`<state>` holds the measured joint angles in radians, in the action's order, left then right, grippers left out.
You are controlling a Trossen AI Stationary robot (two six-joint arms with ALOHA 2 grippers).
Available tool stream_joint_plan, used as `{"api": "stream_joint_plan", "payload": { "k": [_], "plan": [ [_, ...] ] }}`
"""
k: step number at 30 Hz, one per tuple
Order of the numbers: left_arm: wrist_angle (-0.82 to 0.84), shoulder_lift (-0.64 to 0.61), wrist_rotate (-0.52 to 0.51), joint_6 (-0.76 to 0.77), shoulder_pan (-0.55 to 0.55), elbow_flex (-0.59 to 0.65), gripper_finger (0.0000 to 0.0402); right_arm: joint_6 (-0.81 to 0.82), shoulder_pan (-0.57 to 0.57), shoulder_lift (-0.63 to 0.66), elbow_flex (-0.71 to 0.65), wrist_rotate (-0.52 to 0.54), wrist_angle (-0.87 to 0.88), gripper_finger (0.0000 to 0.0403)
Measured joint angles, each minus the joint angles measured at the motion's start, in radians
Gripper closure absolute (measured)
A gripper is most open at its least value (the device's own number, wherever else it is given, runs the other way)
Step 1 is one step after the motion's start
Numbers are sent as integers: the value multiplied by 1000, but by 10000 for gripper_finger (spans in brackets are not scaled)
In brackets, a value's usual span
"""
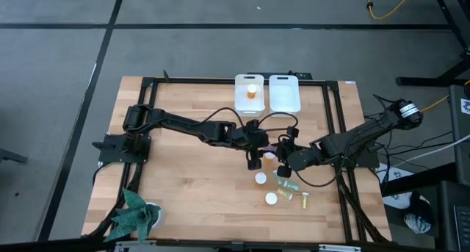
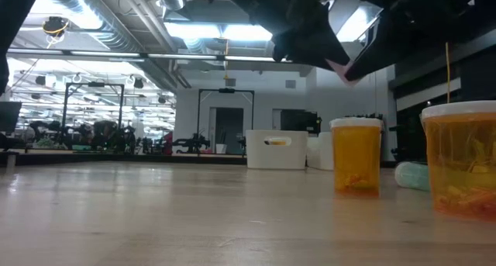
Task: Pick and place medicine bottles into bin by pill shape (circle, oval)
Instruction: Put the small purple medicine pill bottle into the right white bin
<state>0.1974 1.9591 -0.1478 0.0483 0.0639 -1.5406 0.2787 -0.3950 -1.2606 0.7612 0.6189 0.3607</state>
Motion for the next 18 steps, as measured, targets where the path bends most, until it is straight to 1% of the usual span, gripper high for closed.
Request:
{"api": "stream_joint_plan", "payload": {
  "k": [4,6,13,18],
  "plan": [
    [0,0,-1,1,1,0,316,2,0,0,0,0,0,303],
    [0,0,1,1,1,0,332,1,0,0,0,0,1,303],
    [-3,0,0,1,1,0,331,0,0,0,0,1,0,302],
    [-4,-1,0,-5,1,0,324,4,0,0,0,0,-5,284]
  ]
}}
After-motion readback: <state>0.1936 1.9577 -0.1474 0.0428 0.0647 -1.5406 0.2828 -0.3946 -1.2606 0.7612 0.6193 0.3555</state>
